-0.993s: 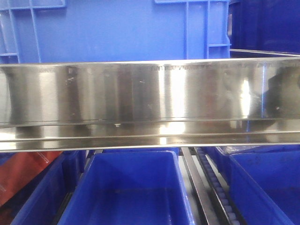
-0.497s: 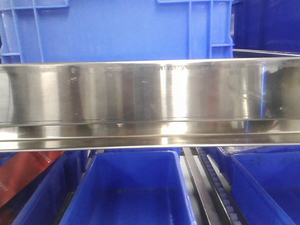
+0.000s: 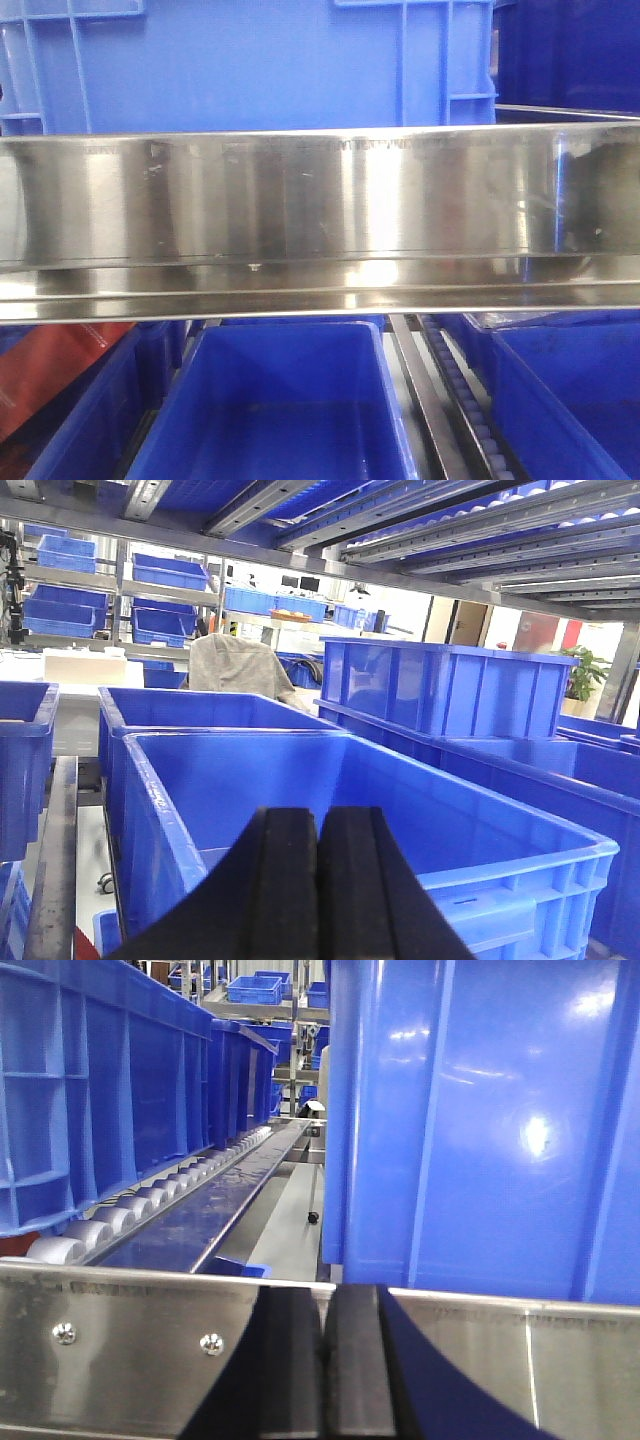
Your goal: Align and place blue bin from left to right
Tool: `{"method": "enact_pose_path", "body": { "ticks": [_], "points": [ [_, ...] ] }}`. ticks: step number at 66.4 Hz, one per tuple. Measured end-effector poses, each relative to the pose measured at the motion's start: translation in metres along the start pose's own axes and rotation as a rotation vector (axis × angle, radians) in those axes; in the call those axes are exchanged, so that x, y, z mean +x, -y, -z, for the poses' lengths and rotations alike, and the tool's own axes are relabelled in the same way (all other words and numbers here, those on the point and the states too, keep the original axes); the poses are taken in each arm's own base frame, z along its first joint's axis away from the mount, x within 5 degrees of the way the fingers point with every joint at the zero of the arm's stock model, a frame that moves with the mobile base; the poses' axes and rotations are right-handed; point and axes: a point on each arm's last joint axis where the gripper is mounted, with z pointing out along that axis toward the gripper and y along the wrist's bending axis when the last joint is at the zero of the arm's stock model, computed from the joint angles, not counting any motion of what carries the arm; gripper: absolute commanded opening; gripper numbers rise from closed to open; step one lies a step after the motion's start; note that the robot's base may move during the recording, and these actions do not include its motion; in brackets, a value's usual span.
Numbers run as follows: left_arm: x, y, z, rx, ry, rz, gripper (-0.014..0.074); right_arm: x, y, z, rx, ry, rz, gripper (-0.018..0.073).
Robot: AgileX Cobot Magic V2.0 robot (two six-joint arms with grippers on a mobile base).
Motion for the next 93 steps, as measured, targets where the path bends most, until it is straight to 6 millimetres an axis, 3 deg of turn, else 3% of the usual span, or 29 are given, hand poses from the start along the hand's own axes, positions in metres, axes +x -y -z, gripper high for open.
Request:
{"method": "enact_pose_path", "body": {
  "ticks": [33, 52, 64, 78, 93],
  "points": [
    [0.0, 0.0, 0.0, -0.002, -0.001, -0.011, -0.0111, 0.0, 0.0, 0.0, 0.0, 0.0, 0.0, -0.0078],
    [0.008, -0.007, 0.011, -0.058, -0.013, -0.201, -0.0111, 0.0, 0.0, 0.0, 0.0, -0.001, 0.0, -0.0078],
    [0.038, -0.019, 0.026, -0.168, -0.029, -0.28, -0.0111, 0.0, 0.0, 0.0, 0.0, -0.001, 0.0, -0.0078],
    [0.089, -0.03, 0.054, -0.268, -0.037, -0.295, -0.0111, 0.0, 0.0, 0.0, 0.0, -0.001, 0.0, -0.0078],
    [0.141, -0.036, 0.07, -0.281, -0.07, -0.272, -0.0111, 0.0, 0.0, 0.0, 0.0, -0.001, 0.0, -0.0078]
  ]
}}
